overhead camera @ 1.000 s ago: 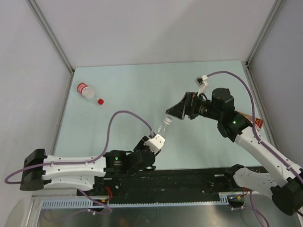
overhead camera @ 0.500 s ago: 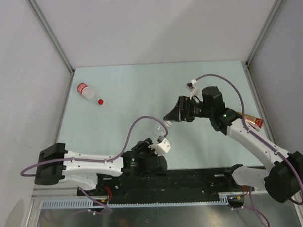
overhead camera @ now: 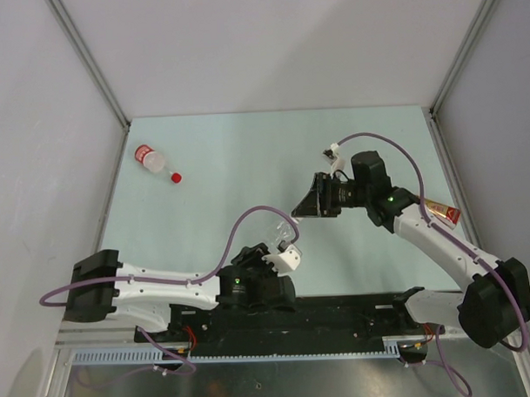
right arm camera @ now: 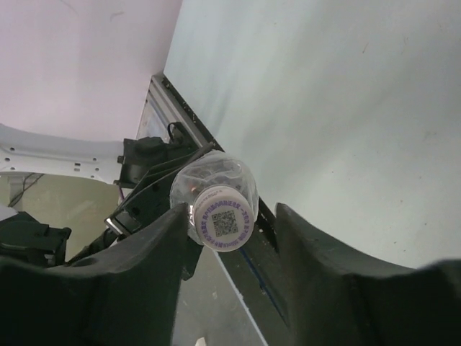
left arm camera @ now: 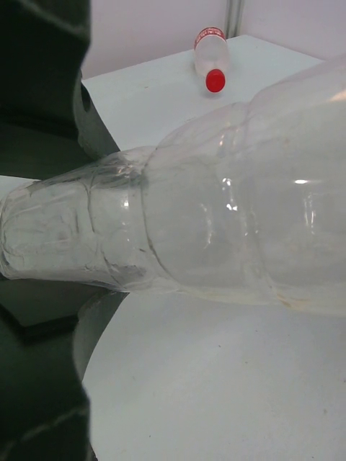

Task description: Unscrew the bottle caps

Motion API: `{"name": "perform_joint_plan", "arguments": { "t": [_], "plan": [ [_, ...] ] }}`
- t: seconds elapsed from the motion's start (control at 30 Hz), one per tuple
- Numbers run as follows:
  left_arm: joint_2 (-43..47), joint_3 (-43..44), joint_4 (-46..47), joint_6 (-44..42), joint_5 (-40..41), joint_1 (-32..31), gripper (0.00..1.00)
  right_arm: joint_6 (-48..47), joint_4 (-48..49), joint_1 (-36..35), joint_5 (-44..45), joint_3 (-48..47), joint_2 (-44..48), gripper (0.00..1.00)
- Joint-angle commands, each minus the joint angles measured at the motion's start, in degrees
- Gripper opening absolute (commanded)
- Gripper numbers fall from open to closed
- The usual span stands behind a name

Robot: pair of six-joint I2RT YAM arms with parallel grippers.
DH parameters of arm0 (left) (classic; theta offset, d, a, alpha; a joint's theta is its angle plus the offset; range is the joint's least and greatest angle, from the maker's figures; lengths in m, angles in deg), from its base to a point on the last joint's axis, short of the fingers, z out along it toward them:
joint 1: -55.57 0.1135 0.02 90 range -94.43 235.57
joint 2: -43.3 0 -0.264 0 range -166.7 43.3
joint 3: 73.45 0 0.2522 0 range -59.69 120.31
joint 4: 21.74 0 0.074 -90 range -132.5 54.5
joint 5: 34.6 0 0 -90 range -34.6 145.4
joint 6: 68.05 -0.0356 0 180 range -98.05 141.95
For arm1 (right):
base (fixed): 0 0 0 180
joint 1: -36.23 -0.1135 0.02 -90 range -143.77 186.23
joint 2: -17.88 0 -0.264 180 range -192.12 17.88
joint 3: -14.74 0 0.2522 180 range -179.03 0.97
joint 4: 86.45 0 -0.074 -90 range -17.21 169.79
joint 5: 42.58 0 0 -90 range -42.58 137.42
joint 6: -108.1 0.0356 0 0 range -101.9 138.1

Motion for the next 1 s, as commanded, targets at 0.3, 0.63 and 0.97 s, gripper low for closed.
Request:
{"name": "perform_joint_plan", "arguments": {
  "t": [0.3, 0.63, 0.97],
  "plan": [
    [-2.53, 3.67, -0.18, 2.47, 3.89, -0.94, 0.01, 0.66, 3.93, 0.26, -5.67, -0.77, 0.57, 0.12],
    [1.20, 4.06, 0.28, 4.39, -0.89, -0.88, 0.00, -2.33, 4.52, 0.15, -7.53, -0.53, 2.30, 0.00],
    [10.99, 3.07, 12.44, -4.15, -18.80, -0.58, 0.00, -7.54, 8.16, -0.55, -12.07, -0.44, 7.02, 0.00]
  ]
}}
